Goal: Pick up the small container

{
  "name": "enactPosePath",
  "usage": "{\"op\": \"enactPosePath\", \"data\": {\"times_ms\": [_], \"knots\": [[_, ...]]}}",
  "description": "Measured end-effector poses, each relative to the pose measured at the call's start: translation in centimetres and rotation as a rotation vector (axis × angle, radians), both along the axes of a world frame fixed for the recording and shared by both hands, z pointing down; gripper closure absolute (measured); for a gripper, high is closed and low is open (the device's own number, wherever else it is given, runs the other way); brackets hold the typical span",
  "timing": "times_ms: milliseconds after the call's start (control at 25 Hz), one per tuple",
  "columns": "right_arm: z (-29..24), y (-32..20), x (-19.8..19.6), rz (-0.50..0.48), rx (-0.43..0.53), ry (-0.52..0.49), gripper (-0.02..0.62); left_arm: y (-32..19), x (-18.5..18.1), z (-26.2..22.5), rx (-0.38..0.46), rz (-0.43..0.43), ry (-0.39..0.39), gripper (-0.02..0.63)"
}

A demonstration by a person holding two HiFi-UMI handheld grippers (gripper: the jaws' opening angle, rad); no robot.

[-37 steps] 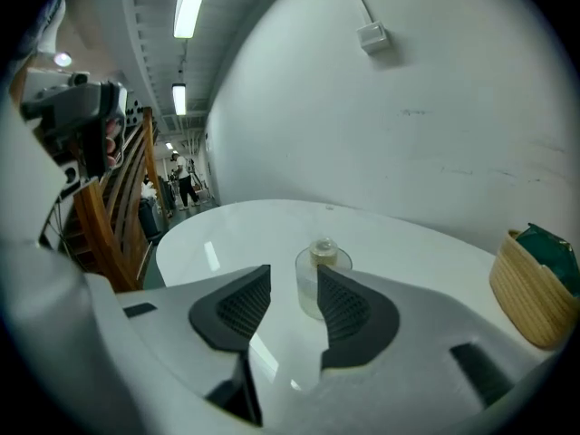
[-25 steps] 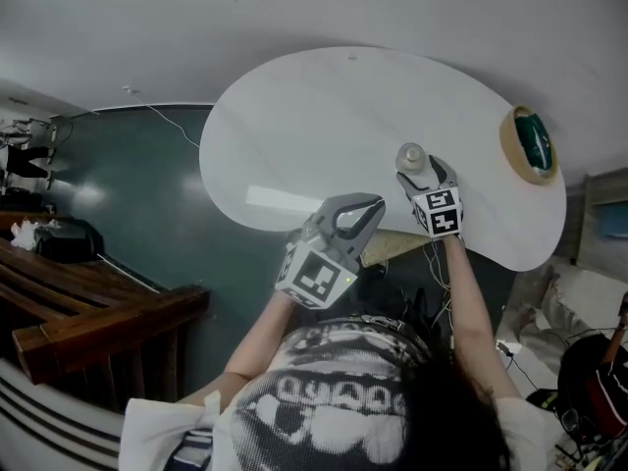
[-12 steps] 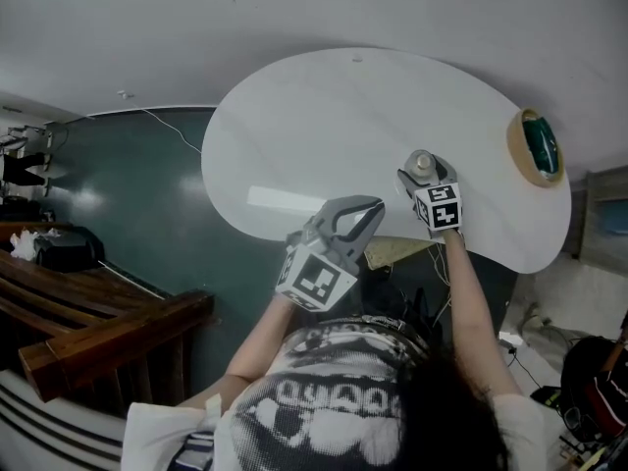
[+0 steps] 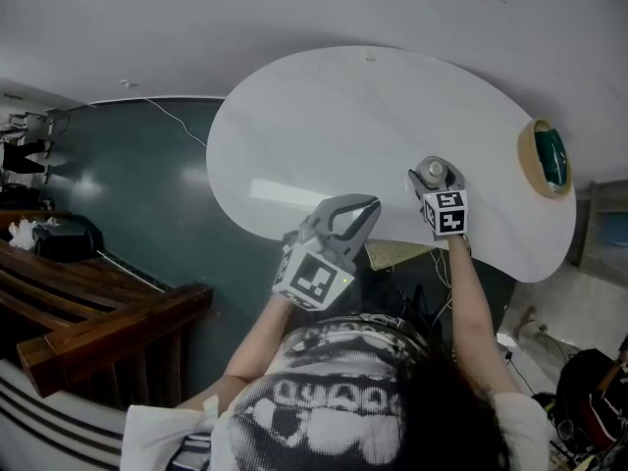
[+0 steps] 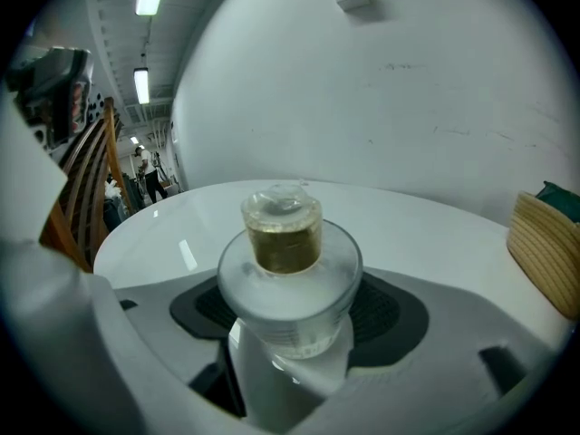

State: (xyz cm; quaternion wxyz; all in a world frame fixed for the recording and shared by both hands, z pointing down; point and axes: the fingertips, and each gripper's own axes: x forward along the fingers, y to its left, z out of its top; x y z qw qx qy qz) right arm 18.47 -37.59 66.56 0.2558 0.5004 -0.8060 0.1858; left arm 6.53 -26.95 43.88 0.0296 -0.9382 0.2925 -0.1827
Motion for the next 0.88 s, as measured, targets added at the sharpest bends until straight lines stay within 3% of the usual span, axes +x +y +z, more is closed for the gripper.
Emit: {"op": "enactPosePath", "data": {"times_ms": [400,640,880], "knots": [[0.1,0.0,-0.1,-0.03,0.007,0.018,0.264,-0.9,-1.3,0.5,-0.007,-0.026,-0.009,0.594],[-0.5,0.3,-0.2,-0.004,-0.039,-0.004,0.265,-1.0,-1.2,0.3,-0.007,-0.022,-0.007,0.594],[-3.8,0.7,-0.1,-0.003,0.01,-0.033,0.265,-0.8,-1.4,0.4,-0.006,-0.027,-0.012,0.594]]}}
